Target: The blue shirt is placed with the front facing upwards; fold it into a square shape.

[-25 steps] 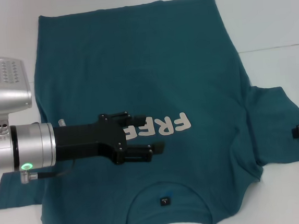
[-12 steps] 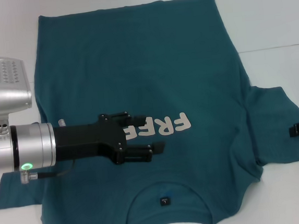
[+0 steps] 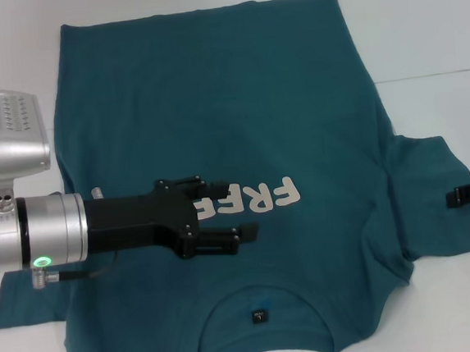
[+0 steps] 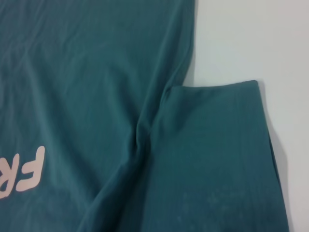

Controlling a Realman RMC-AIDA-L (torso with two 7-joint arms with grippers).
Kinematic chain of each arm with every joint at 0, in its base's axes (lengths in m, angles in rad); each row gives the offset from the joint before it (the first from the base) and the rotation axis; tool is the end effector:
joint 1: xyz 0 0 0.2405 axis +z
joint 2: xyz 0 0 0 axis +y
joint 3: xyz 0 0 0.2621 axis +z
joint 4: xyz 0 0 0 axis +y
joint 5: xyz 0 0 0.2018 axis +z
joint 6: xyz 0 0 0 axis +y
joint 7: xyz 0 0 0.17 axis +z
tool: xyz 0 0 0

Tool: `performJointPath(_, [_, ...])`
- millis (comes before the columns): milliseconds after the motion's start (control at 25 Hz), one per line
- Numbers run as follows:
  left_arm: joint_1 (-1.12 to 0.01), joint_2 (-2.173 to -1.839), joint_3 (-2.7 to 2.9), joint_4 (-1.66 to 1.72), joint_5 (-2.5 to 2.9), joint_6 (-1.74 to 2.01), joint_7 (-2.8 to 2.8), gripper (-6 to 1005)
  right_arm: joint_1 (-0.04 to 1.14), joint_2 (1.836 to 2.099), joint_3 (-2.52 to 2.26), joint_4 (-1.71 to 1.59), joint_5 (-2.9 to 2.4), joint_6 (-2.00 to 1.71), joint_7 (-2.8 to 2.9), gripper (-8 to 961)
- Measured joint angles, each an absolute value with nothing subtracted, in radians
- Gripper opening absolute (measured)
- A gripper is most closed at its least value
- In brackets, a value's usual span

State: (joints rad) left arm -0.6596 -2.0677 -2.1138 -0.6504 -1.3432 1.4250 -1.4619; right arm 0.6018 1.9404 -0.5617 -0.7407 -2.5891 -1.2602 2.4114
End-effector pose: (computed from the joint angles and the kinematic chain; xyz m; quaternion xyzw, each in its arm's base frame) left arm -0.1832 0.3651 -0.0561 -0.9589 -0.1526 -0.2269 0.0751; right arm 0.3593 0.3789 0.0573 -0.7243 0.6274 0.0417 0.2828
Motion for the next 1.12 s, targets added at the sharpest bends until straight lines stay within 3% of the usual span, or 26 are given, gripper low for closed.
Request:
performJointPath(520, [-0.660, -2.070, -2.112, -0.649, -1.342, 1.423, -1.462, 875, 0.598, 1.916, -0.564, -0.741, -2.597, -1.257, 2.413, 898])
performJointPath(1120, [-0.663, -2.073, -2.112, -0.650, -1.342, 1.424, -1.463, 875, 0.594, 1.916, -0.574, -0.720, -2.602, -1.260, 2.413, 898])
